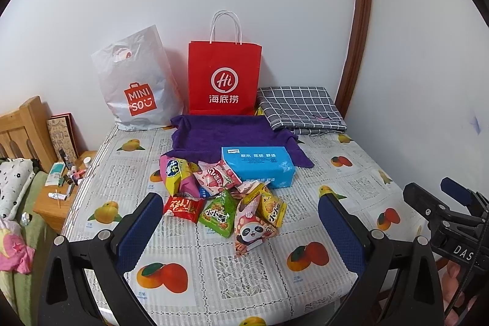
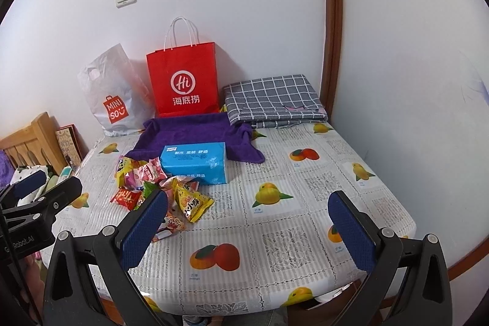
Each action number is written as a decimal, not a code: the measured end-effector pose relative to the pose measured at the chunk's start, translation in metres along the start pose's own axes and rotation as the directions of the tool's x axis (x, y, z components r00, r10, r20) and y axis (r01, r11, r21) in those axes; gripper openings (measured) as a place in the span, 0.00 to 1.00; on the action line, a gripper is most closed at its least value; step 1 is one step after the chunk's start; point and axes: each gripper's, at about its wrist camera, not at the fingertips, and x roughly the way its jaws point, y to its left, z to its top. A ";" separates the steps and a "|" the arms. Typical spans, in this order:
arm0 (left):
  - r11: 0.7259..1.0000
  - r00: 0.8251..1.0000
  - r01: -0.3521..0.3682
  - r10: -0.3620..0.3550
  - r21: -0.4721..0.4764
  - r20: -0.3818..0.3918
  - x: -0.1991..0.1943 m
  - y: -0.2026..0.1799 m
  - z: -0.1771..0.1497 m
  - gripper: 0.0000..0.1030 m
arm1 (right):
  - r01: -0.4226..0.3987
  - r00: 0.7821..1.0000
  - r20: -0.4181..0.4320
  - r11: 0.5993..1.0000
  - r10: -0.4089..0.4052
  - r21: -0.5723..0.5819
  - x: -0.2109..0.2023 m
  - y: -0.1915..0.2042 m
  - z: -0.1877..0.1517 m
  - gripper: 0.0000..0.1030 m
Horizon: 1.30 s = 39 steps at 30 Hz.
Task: Organize snacks
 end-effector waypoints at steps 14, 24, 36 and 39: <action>1.000 1.000 -0.010 0.010 0.012 0.007 0.001 0.002 -0.003 0.99 | -0.002 1.000 -0.004 1.000 0.002 -0.005 0.001 0.004 -0.002 1.00; 1.000 1.000 -0.018 0.018 0.025 0.015 0.000 0.003 -0.003 0.99 | -0.001 1.000 0.005 1.000 0.001 -0.018 -0.004 0.007 -0.003 1.00; 0.998 0.999 -0.036 0.034 0.049 0.037 0.000 0.001 -0.003 0.99 | -0.013 1.000 0.011 1.000 0.013 -0.020 -0.006 0.010 -0.003 1.00; 0.998 0.998 -0.040 0.038 0.057 0.042 0.001 0.001 -0.003 0.99 | -0.020 1.000 0.014 1.000 0.020 -0.022 -0.007 0.012 -0.002 1.00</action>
